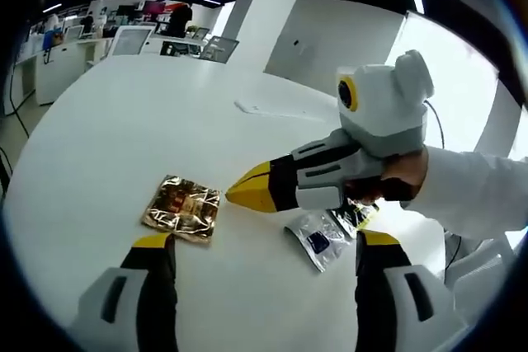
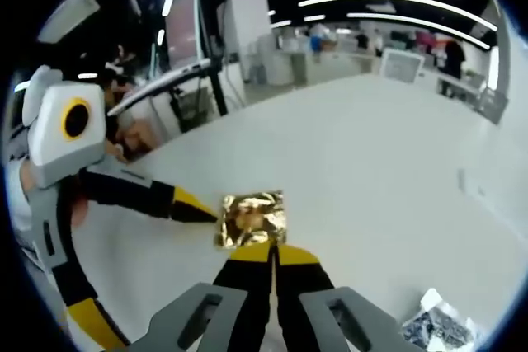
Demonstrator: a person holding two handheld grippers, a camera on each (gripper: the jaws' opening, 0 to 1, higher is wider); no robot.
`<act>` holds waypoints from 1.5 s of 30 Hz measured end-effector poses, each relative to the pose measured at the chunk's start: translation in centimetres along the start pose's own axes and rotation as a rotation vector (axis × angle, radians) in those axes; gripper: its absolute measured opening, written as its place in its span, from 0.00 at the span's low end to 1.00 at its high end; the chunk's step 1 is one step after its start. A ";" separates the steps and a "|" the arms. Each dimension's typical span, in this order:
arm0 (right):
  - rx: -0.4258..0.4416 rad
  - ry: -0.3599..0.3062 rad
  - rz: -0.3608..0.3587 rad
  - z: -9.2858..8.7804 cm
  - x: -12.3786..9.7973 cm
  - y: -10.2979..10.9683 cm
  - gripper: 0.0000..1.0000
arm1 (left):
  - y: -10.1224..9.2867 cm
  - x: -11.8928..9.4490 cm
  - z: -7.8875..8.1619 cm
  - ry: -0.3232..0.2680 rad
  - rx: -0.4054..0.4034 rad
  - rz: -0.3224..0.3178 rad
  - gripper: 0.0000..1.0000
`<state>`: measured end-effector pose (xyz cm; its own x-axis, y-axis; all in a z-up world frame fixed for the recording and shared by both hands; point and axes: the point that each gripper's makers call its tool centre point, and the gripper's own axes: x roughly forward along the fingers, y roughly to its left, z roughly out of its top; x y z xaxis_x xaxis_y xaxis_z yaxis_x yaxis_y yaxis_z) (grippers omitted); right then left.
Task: Arrange the skincare products in the storage area until every visible bottle or jar stands upright without overlapping.
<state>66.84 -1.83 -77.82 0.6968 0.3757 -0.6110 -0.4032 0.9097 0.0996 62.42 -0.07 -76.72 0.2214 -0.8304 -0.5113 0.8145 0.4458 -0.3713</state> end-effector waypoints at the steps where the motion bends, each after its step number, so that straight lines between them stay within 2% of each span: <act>1: -0.031 -0.001 -0.016 0.1 0.0 -0.4 0.00 | -0.1 0.0 0.0 0.003 0.001 -0.001 0.84; 4: -0.136 -0.017 -0.018 1.0 0.2 -0.4 0.00 | -0.2 0.0 -0.2 0.008 -0.004 -0.002 0.85; 6: -0.204 -0.024 -0.016 1.7 0.6 0.0 0.16 | -0.1 0.0 -0.2 0.009 0.002 -0.001 0.84; 8: -0.231 0.009 0.018 1.5 1.2 0.6 0.23 | 0.3 0.0 -0.1 0.008 -0.011 0.008 0.84; 10: -0.244 0.021 0.037 1.5 2.0 1.0 0.17 | 0.5 -0.2 0.0 0.006 -0.020 0.011 0.84; 11: -0.248 0.015 0.050 2.0 2.9 1.0 0.15 | 0.6 -0.2 0.0 0.008 -0.018 0.011 0.84; 15: -0.158 -0.003 0.064 2.8 3.7 0.8 0.17 | 1.0 -0.5 0.1 0.009 -0.017 0.019 0.84; 16: -0.170 0.002 0.062 2.8 3.9 0.9 0.17 | 1.3 -0.6 0.2 0.006 -0.019 0.022 0.84; 18: -0.251 0.033 0.052 2.4 4.1 0.7 0.15 | 1.6 -0.6 0.4 0.001 -0.021 0.026 0.84; 21: -0.257 0.023 0.065 2.4 4.0 1.1 0.13 | 2.1 -0.6 0.6 0.000 -0.019 0.028 0.84; 24: -0.253 0.027 0.067 2.1 3.9 1.1 0.13 | 1.7 -0.4 0.5 0.006 -0.005 0.021 0.84; 27: -0.223 0.034 0.066 1.8 3.5 1.0 0.08 | 1.4 0.1 0.7 0.013 0.007 0.014 0.85; 30: -0.263 0.053 0.060 1.1 3.2 0.9 0.03 | 1.5 0.6 1.0 0.014 0.007 0.011 0.87; 34: -0.258 0.054 0.045 0.8 2.8 0.5 0.02 | 1.4 1.0 1.2 0.021 0.023 0.016 0.87; 38: -0.188 0.042 0.046 0.5 2.4 0.1 0.01 | 1.4 1.3 1.3 0.031 0.037 0.013 0.87; 39: -0.188 0.042 0.044 0.7 2.9 -0.2 0.01 | 1.3 1.4 1.3 0.035 0.044 0.010 0.88; 45: -0.219 0.072 0.022 0.0 2.3 -0.6 0.00 | 0.7 2.0 1.5 0.041 0.055 -0.002 0.88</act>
<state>68.73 -1.47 -79.28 0.6459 0.3741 -0.6655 -0.5422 0.8384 -0.0549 64.24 -1.94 -76.83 0.1984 -0.8167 -0.5419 0.8434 0.4239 -0.3300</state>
